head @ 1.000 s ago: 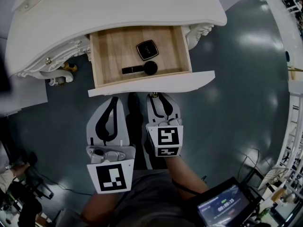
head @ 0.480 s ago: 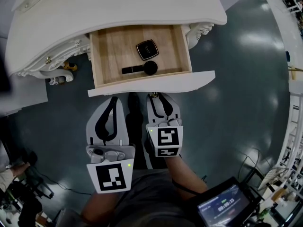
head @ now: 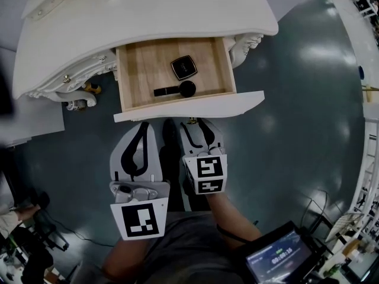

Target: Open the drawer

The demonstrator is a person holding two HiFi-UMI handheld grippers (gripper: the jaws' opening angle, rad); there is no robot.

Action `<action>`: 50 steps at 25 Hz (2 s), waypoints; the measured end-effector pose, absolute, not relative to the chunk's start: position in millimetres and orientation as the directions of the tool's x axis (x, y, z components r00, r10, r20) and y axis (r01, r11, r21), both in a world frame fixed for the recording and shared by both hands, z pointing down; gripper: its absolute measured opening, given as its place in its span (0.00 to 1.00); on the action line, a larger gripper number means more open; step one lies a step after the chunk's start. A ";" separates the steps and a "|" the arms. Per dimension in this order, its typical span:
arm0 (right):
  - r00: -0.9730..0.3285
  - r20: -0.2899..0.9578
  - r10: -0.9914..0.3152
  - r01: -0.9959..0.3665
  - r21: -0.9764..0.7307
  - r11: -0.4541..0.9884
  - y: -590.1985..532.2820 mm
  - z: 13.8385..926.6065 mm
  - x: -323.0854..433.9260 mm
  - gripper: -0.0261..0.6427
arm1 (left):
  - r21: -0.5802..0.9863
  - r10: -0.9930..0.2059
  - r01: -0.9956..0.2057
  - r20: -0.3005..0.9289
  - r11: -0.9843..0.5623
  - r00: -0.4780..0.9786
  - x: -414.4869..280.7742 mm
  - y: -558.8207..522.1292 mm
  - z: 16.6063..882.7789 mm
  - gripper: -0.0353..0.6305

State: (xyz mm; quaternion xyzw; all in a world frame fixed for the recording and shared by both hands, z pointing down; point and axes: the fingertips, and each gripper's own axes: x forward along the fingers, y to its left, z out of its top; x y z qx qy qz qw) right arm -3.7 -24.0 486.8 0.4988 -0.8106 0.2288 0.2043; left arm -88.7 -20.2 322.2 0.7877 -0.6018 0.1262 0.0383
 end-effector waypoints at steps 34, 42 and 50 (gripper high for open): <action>-0.477 0.027 -0.878 -0.875 0.082 0.478 -32.9 130.5 21.6 0.06 | -0.180 -0.979 -0.964 -0.031 -0.195 0.203 -81.6 -19.3 110.1 0.08; -0.488 0.009 -0.873 -0.870 0.069 0.487 -37.1 130.8 23.2 0.06 | -0.188 -0.981 -0.964 -0.021 -0.187 0.194 -84.3 -22.4 112.0 0.08; -0.494 0.010 -0.869 -0.867 0.067 0.493 -38.3 131.9 22.1 0.06 | -0.202 -0.980 -0.961 -0.025 -0.188 0.197 -84.5 -25.1 110.4 0.08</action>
